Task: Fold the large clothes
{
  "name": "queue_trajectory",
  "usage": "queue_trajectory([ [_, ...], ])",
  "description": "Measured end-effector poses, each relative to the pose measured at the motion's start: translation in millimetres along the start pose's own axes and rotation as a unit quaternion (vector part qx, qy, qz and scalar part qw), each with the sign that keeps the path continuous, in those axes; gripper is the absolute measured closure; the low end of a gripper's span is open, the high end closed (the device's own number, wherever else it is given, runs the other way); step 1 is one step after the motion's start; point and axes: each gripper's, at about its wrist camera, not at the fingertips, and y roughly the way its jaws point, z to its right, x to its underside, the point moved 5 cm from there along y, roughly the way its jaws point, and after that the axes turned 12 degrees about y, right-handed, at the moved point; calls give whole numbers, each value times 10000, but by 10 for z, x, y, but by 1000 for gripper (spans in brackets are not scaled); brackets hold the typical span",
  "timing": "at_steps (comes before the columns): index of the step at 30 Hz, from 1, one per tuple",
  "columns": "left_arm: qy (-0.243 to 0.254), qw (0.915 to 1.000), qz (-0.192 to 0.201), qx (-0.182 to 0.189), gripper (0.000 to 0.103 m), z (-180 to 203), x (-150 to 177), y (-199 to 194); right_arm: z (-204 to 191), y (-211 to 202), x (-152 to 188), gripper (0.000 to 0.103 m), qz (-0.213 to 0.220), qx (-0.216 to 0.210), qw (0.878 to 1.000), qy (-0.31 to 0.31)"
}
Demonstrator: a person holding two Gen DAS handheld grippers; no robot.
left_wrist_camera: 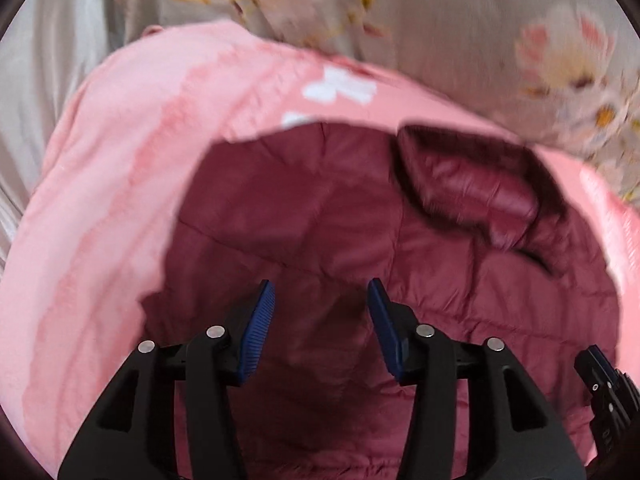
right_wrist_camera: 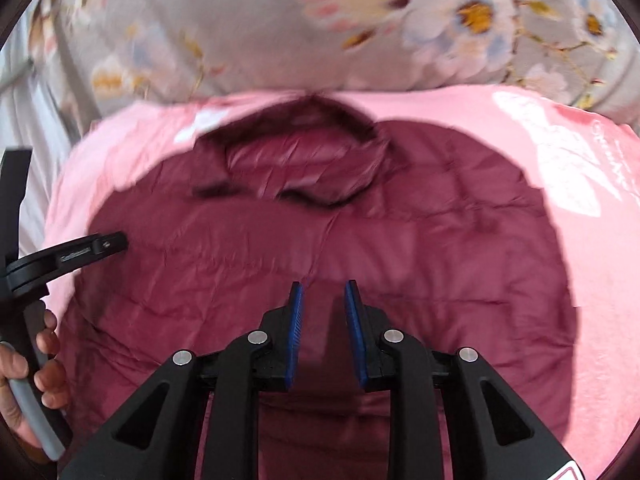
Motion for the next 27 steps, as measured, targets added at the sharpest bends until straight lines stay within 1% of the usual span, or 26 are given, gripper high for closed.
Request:
queue_trajectory([
  [2, 29, 10000, 8, -52, 56, 35, 97, 88, -5, 110, 113, 80, -92, 19, 9999, -55],
  [4, 138, 9997, 101, -151, 54, 50, 177, 143, 28, 178, 198, 82, -94, 42, 9999, -80],
  [7, 255, 9991, 246, -229, 54, 65, 268, 184, 50, 214, 263, 82, 16, 26, 9999, -124],
  [11, 381, 9974, 420, -436, 54, 100, 346, 177, 7, 230, 300, 82, 148, 205, 9992, -297],
  [14, 348, 9975, 449, -409, 54, 85, 343, 189, 20, 246, 298, 82, 157, 203, 9992, -313],
  [19, 477, 9960, 449, -600, 53, 129, 340, 197, 64, 255, 285, 82, 112, 23, 9998, -154],
  [27, 556, 9948, 437, -733, 52, 153, 348, 191, 67, 258, 284, 82, 107, -5, 9999, -132],
])
